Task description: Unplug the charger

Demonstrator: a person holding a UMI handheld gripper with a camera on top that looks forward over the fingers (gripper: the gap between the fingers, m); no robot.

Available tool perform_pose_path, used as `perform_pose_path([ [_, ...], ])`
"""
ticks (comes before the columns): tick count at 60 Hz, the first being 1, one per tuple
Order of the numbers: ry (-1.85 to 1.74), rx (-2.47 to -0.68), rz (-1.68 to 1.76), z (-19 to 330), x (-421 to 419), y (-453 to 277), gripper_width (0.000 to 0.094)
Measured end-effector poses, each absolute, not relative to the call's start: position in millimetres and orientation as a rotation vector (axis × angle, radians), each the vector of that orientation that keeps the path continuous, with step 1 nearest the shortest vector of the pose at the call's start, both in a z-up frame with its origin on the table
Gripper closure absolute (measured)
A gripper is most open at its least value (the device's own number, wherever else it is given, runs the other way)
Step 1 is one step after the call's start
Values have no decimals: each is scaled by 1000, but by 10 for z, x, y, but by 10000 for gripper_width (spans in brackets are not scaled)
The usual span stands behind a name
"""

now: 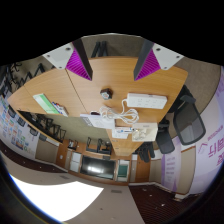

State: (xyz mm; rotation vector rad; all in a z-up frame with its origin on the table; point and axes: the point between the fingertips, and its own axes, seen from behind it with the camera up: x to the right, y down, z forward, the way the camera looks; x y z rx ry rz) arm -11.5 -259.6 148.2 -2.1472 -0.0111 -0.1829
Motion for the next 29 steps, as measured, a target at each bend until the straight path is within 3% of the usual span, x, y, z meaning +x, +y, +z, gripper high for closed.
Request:
perform_pose_path([
  [29, -35, -2078, -197, 1860, -168, -3137, 87],
])
